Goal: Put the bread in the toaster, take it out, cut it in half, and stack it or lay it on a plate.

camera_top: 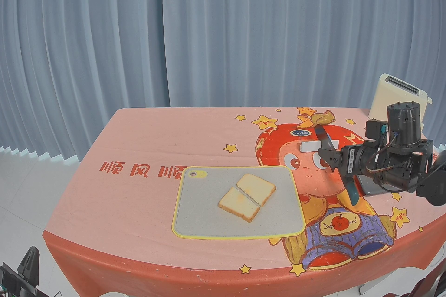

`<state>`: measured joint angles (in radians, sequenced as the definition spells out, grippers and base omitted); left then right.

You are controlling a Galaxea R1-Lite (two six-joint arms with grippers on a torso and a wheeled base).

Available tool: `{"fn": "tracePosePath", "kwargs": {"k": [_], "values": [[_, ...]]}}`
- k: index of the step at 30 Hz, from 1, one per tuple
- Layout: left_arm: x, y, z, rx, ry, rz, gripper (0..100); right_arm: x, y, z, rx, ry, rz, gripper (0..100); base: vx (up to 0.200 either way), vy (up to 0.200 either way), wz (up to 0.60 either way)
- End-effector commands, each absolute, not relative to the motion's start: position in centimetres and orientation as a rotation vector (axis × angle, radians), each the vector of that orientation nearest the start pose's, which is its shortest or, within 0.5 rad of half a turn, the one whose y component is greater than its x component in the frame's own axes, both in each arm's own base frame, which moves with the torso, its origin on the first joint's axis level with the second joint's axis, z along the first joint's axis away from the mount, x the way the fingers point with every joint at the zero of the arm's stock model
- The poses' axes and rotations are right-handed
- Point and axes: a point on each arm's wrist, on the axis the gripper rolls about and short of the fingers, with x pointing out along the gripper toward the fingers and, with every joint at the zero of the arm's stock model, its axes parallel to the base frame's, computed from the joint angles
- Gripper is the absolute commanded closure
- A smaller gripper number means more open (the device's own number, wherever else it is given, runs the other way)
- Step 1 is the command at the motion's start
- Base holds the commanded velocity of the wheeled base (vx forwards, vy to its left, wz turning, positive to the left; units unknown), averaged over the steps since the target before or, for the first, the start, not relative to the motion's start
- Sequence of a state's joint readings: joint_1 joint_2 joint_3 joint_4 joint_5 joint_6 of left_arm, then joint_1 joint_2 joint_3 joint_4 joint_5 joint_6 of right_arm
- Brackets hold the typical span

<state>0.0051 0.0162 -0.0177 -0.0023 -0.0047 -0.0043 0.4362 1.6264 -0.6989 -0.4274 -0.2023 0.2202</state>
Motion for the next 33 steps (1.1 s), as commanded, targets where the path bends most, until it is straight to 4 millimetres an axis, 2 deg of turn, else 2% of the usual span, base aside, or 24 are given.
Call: {"fn": "tracePosePath", "kwargs": {"k": [1,9,11,17,19,23,29,33], "values": [[-2.2,0.0,7.6,-0.005,0.005,0.002,100,23.5,11.2,16.6,0.063,0.465,0.203,0,0.000,0.000,0.00],[-2.2,0.0,7.6,-0.005,0.003,0.002,100,21.4,11.9,18.7,0.089,0.392,0.280,0,0.000,0.000,0.00],[-2.2,0.0,7.6,-0.005,0.005,0.002,100,19.6,12.8,19.0,0.116,0.389,0.367,0,0.000,0.000,0.00],[-2.2,0.0,7.6,-0.005,0.003,0.002,100,16.8,13.6,20.3,0.206,0.366,0.488,0,0.000,0.000,0.00],[-2.2,0.0,7.6,-0.005,0.003,0.000,100,15.8,14.0,20.7,0.290,0.380,0.524,0,0.000,0.000,0.00],[-2.2,0.0,7.6,-0.005,0.003,0.000,100,15.3,14.5,20.8,0.356,0.400,0.544,0,0.000,0.000,0.00],[-2.2,0.0,7.6,-0.005,0.003,0.000,100,15.9,14.3,21.2,0.389,0.354,0.529,0,0.000,0.000,0.00],[-2.2,0.0,7.6,-0.005,0.005,0.000,100,15.5,13.8,19.5,0.357,0.373,0.525,0,0.000,0.000,0.00]]}}
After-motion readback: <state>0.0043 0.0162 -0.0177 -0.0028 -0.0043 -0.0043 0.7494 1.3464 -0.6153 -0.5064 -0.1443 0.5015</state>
